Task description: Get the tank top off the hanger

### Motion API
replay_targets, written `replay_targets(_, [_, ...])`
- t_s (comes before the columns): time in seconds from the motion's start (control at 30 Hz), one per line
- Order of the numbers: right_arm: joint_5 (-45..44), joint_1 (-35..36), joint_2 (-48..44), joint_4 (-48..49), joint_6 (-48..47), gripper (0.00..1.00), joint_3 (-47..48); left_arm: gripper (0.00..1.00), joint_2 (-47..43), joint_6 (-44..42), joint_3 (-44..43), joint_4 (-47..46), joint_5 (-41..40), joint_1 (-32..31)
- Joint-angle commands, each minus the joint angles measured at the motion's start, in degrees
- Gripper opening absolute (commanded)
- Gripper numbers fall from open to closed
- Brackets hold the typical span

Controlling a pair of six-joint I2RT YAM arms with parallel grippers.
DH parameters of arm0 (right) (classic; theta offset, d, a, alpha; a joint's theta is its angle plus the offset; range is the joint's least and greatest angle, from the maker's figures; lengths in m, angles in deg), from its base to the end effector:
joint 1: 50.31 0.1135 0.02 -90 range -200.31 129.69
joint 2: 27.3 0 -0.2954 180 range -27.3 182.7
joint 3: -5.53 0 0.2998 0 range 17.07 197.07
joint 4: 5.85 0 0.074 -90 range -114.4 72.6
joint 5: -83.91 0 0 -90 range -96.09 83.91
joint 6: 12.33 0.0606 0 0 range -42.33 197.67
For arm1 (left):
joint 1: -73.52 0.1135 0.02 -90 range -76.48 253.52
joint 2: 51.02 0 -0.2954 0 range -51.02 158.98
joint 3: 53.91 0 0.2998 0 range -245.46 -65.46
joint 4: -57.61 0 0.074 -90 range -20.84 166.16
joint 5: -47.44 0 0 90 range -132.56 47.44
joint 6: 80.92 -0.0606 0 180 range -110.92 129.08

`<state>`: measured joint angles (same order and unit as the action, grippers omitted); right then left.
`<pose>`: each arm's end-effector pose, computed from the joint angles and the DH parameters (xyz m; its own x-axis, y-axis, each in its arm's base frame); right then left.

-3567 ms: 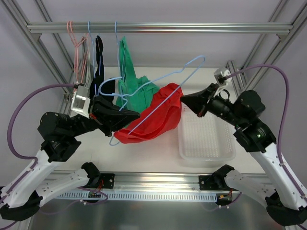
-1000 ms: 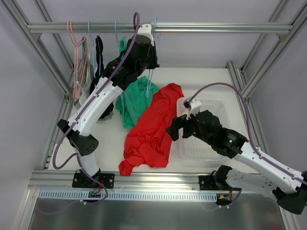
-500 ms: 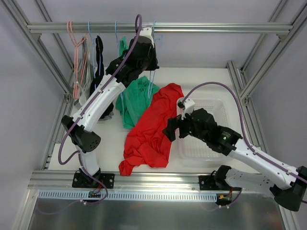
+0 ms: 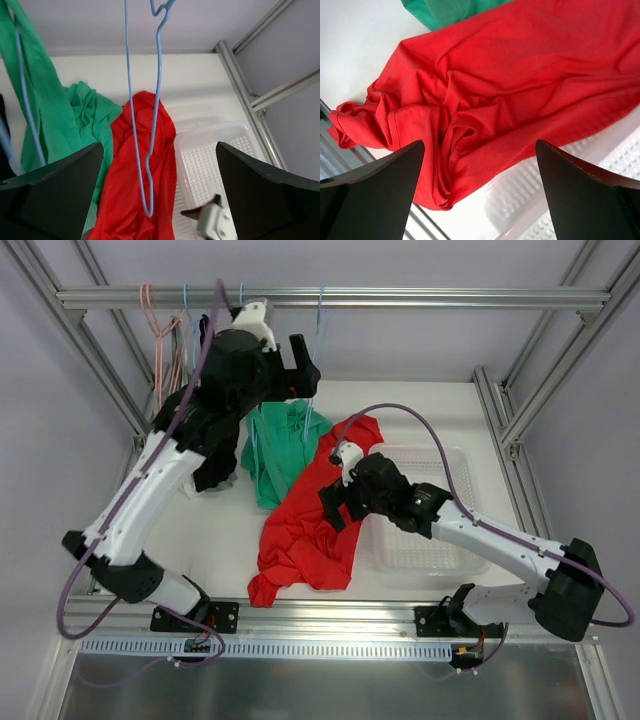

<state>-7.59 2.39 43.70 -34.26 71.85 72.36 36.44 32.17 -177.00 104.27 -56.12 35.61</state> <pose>0.2050 0.2665 0.2985 -0.2453 -0.4893 -0.8369 -0.8109 0.5767 -0.0995 0.3094 -0.2229 0.5578 -0.3019 -0.2481 -0.9205 0.3232 0.8817 -0.3437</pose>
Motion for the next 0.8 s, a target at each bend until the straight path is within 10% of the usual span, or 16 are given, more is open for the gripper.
replay_targets(0.0, [3.0, -0.4, 4.1, 2.3, -5.6, 0.99, 5.0, 0.99, -9.7, -1.3, 2.8, -1.4, -0.1, -0.8])
replay_targets(0.6, [-1.7, 5.5, 35.2, 5.9, 3.5, 0.97, 10.0, 0.99, -54.7, -4.6, 46.7, -1.5, -5.5, -1.2])
replay_targets(0.67, [-5.2, 6.2, 34.0, 7.8, 4.3, 0.78, 7.0, 0.99, -58.9, -5.7, 49.1, -1.5, -5.1, -1.2])
replay_targets(0.77, [-6.6, 6.3, 31.1, 11.4, 5.4, 0.13, 3.4, 0.99, -64.3, -6.8, 53.6, -1.5, -4.5, -1.2])
